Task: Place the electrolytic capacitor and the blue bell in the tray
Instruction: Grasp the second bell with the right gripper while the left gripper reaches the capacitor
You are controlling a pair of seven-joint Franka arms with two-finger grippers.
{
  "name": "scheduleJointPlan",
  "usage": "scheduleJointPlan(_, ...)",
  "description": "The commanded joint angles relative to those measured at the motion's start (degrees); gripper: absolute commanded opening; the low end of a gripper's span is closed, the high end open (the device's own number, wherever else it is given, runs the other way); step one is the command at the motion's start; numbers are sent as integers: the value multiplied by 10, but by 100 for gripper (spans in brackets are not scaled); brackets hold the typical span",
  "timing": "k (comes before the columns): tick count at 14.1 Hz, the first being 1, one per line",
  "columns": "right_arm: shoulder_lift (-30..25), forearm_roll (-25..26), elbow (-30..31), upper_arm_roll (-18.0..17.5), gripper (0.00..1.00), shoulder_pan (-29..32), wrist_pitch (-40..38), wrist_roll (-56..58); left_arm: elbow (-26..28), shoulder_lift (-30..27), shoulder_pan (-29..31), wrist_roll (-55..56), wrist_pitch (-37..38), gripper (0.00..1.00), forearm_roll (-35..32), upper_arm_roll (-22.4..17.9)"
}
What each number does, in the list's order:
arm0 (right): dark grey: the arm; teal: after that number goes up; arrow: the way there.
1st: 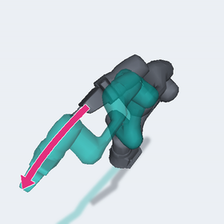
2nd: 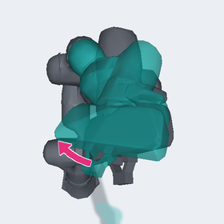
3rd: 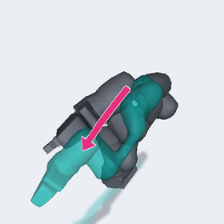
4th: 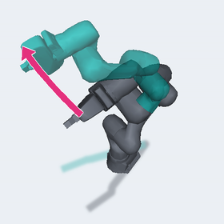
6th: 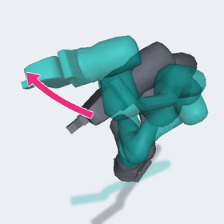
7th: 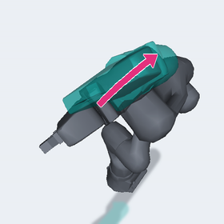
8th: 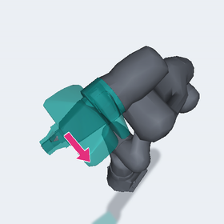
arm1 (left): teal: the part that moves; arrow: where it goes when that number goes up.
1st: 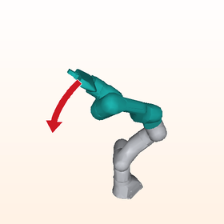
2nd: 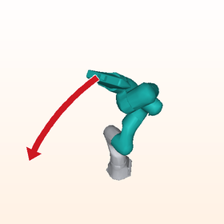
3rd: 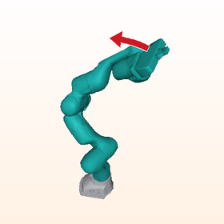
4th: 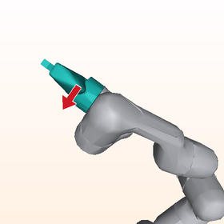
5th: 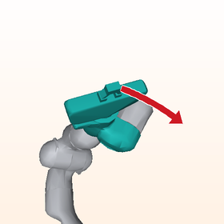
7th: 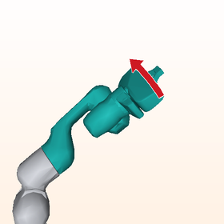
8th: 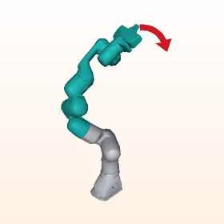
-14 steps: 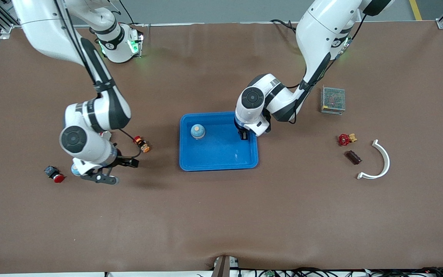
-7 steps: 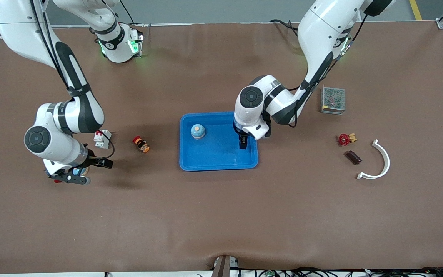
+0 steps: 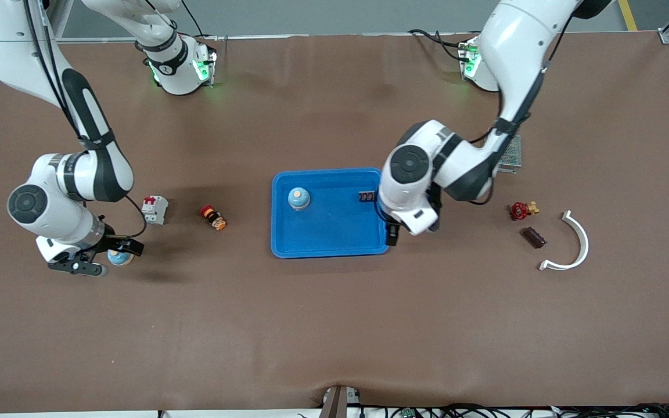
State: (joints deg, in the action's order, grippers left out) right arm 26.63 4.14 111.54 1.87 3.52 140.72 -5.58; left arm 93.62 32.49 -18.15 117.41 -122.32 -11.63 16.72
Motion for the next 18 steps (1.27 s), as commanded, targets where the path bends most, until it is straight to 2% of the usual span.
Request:
scheduleJointPlan(1,5,13,12,-11,100,30,34,26,9,-23,40,-94,34,100,-8,3)
scheduleJointPlan(5,28,13,20,-12,100,44,70,40,14,-25,96,-204,52,100,-8,3)
scheduleJointPlan(8,32,13,55,-12,100,42,132,39,20,-33,149,-299,53,100,-9,4)
scheduleJointPlan(14,47,13,51,-12,100,47,138,38,45,-33,221,-444,59,100,-11,2)
scheduleJointPlan(18,52,13,43,-12,100,51,138,39,68,-20,273,-506,32,100,-56,4)
